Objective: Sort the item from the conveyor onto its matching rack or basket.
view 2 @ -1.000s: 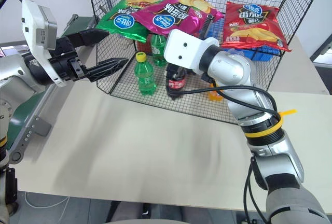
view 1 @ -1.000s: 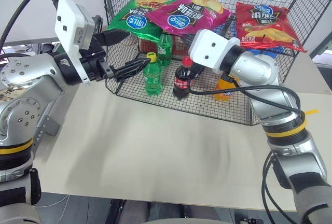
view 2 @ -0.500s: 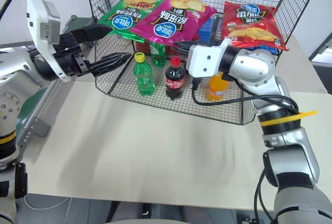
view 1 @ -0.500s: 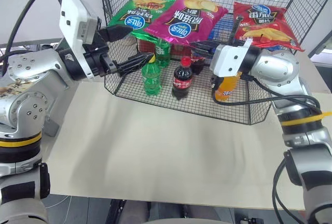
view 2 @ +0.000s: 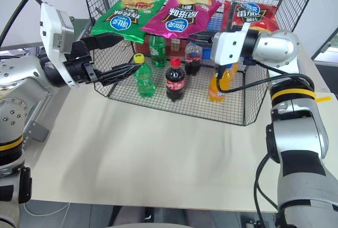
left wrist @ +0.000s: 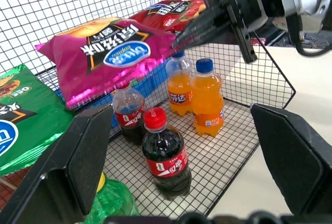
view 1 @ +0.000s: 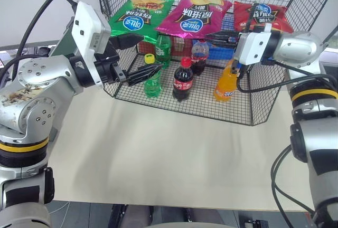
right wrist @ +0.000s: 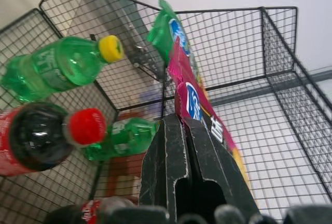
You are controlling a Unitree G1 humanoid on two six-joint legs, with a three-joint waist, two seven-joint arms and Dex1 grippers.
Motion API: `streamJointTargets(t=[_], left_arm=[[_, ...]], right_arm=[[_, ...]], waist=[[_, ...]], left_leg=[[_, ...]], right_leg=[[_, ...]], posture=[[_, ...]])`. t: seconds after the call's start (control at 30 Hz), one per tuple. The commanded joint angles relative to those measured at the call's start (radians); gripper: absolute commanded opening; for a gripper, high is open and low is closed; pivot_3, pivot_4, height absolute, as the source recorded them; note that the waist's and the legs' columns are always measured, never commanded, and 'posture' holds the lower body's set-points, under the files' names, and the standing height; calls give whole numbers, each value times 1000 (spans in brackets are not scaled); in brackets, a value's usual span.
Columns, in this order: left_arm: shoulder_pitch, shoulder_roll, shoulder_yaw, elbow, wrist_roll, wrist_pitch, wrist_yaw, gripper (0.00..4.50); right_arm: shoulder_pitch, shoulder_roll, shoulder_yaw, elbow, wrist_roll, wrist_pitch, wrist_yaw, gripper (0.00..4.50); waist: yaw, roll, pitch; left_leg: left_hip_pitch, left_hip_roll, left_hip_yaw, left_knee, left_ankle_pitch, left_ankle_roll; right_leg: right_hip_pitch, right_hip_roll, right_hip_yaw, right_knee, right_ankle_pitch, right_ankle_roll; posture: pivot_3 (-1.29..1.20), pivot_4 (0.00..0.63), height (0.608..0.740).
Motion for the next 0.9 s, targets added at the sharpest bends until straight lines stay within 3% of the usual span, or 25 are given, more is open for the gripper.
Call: streamJointTargets(t=[0.03,0.27,0.4,0.63,0.77,0.9], left_arm=[[-17,-1,29,-13,14,-17,-6,4500],[7,5,53,-14,29,-15,-8,4500],[32,21,75,-9,51,-9,-2,4500],[77,122,141,50,122,-35,-32,4500],[79,109,143,89,160,-98,-45,4500],[60,83,105,124,184,-124,-65,4500]], right_arm=[[-25,11,-46,23,64,-1,61,845],[40,-13,-94,-114,155,53,127,3320],[182,-43,-130,-386,222,221,91,4455],[530,-150,-251,-1113,355,976,-168,4455],[586,-134,-327,-1302,393,1229,-328,4455],[612,-109,-346,-1390,395,1331,-396,4455]], waist=[[0,0,0],[1,1,0],[3,1,0],[7,2,0],[9,2,0],[8,2,0]], left_leg=[[0,0,0,0,0,0],[0,0,0,1,0,0],[-1,0,-1,1,0,0],[-2,2,-2,1,0,0],[0,2,-2,1,0,0],[-1,1,-1,2,0,0]], right_leg=[[0,0,0,1,0,0],[0,0,0,6,0,0],[0,-1,0,7,0,0],[-1,-1,0,8,0,0],[-1,0,0,7,0,0],[-1,1,0,4,0,1]], posture=[[0,150,740],[0,150,740],[0,150,740],[0,150,740],[0,150,740],[0,150,740]])
